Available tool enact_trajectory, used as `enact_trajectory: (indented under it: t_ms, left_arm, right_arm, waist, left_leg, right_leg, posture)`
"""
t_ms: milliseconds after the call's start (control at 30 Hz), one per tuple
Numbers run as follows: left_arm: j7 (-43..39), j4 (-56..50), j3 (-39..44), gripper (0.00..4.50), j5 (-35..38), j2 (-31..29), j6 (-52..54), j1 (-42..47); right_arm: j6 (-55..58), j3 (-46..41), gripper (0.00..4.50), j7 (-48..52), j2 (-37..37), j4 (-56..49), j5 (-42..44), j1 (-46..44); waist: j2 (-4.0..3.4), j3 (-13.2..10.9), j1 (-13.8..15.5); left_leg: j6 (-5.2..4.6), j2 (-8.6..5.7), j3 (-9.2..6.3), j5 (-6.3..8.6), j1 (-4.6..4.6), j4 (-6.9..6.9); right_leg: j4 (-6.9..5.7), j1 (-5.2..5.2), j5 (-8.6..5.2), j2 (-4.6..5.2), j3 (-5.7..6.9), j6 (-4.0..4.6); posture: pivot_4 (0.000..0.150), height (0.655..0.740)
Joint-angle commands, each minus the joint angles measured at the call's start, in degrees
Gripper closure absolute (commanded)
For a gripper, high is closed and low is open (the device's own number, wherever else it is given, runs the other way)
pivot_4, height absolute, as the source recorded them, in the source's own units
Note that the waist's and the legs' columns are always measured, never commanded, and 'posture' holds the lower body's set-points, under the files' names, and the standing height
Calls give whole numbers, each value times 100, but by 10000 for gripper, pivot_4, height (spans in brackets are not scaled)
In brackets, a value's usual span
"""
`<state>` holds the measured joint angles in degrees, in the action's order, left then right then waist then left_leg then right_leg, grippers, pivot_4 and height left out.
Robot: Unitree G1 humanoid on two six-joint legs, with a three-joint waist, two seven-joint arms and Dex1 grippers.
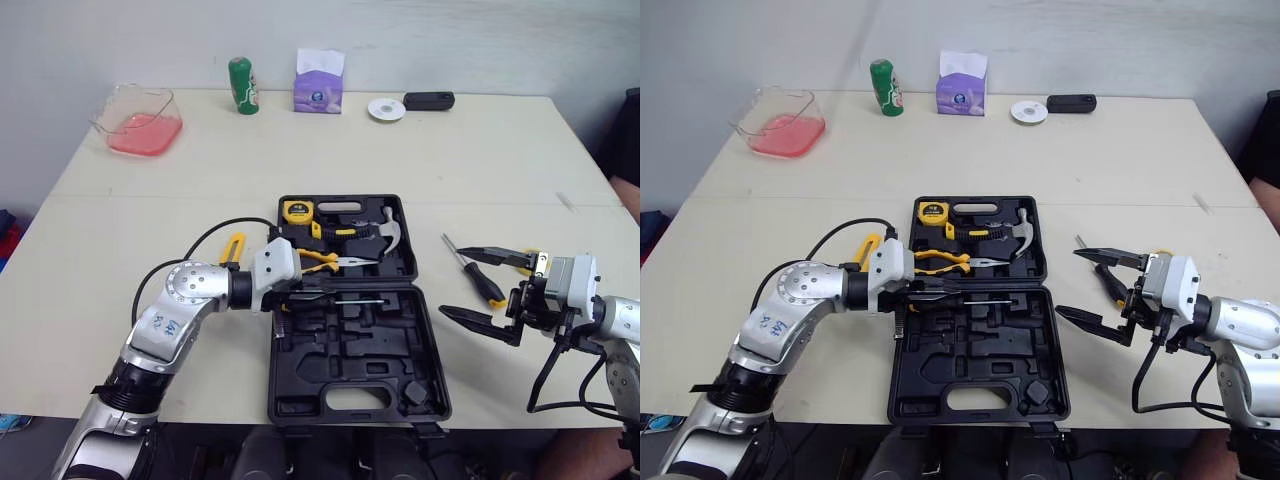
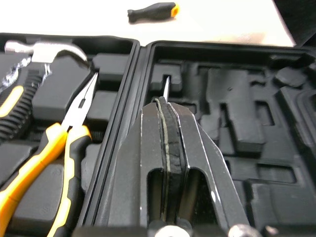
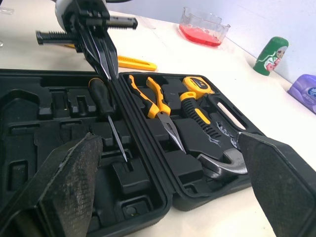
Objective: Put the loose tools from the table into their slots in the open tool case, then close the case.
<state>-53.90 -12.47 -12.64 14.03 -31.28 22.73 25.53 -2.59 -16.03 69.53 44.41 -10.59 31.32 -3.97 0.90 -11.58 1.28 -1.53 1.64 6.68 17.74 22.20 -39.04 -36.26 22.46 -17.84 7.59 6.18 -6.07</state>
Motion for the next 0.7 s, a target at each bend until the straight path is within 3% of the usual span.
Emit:
enact_trajectory:
  t_ms: [33,700]
  left_arm:
    - [62,-54,-204,44398,-214,-33,67,-3]
    - [58,651,-699,44398,-757,34,91,26]
  right_arm:
    - [-85,-100,0,-25,41,-2,-21,-21]
    - [-72,-64,0,-144,-14,-48,-71,9]
  waist:
    - [0,0,-1]
    - [-4,3,4]
  left_leg:
    - [0,0,1,0,0,0]
    - [1,0,1,1,-5,-1]
  right_leg:
    - [0,0,0,0,-1,0]
    - [-1,-2,0,5,-1,0]
  posture:
    - [1500,7400]
    - [1500,7400]
